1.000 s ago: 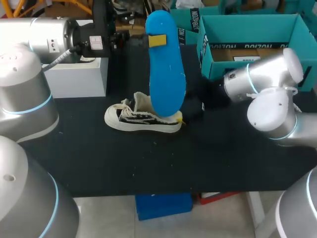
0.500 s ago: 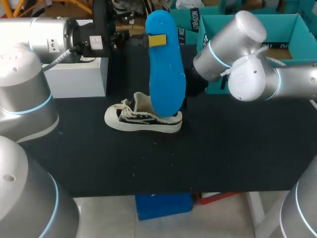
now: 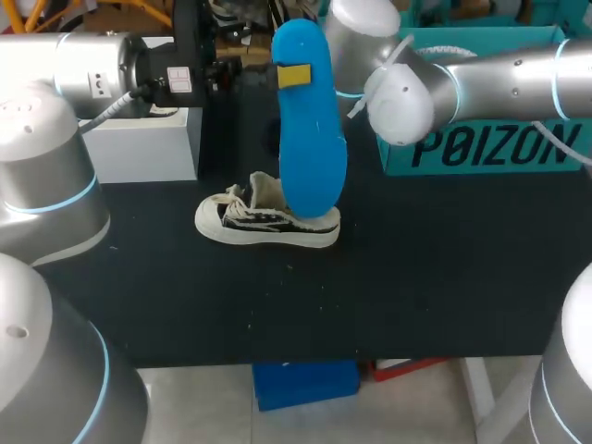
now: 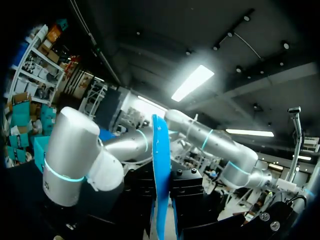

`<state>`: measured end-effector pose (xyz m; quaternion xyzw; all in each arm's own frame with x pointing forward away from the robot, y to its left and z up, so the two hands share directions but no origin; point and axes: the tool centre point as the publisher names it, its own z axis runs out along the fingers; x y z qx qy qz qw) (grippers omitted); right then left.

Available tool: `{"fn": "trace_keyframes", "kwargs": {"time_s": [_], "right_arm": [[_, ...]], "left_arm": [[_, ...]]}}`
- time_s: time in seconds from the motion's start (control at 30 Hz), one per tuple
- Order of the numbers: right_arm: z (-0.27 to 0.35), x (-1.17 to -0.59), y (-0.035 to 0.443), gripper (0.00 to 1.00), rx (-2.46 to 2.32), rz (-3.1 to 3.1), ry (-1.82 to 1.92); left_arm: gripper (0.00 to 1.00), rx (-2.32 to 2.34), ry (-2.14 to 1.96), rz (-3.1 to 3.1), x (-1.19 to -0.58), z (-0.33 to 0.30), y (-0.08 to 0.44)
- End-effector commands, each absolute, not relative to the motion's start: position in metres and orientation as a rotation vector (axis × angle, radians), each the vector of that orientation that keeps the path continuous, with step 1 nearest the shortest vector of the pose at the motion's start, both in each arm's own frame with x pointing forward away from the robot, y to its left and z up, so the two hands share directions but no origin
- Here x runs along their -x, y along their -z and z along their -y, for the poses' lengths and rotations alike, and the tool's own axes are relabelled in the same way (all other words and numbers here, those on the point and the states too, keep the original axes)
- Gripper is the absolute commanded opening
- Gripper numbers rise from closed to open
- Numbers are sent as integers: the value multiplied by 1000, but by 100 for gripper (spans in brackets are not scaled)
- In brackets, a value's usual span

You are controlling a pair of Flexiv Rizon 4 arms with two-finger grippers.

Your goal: Take the shoe out of the shoebox, open the shoe tongue, remove and reinsert the insole, then place the shoe into the shoebox

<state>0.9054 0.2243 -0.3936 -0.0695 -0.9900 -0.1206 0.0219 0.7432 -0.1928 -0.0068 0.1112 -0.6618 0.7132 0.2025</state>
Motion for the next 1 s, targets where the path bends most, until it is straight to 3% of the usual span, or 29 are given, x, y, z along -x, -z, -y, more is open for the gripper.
{"fn": "trace_keyframes", "kwargs": {"time_s": [0.03, 0.73, 0.77, 0.8, 0.83, 1.0], "right_arm": [[-234, -909, 398, 100, 203, 3068, -40], [-240, -907, 417, 100, 201, 3039, 14], [-240, -907, 419, 81, 196, 3035, 13], [-240, -907, 421, 9, 192, 3038, -19], [-239, -907, 421, 0, 180, 3027, -20], [-239, -907, 421, 0, 180, 3027, -20]], "left_arm": [[0, -314, -1994, 1849, -742, 194, 8], [0, -314, -1994, 1849, -742, 194, 8], [0, -314, -1994, 1849, -742, 194, 8], [0, -314, -1994, 1849, -742, 194, 8], [0, -314, -1994, 1849, -742, 194, 8], [0, -314, -1994, 1849, -742, 194, 8]]}}
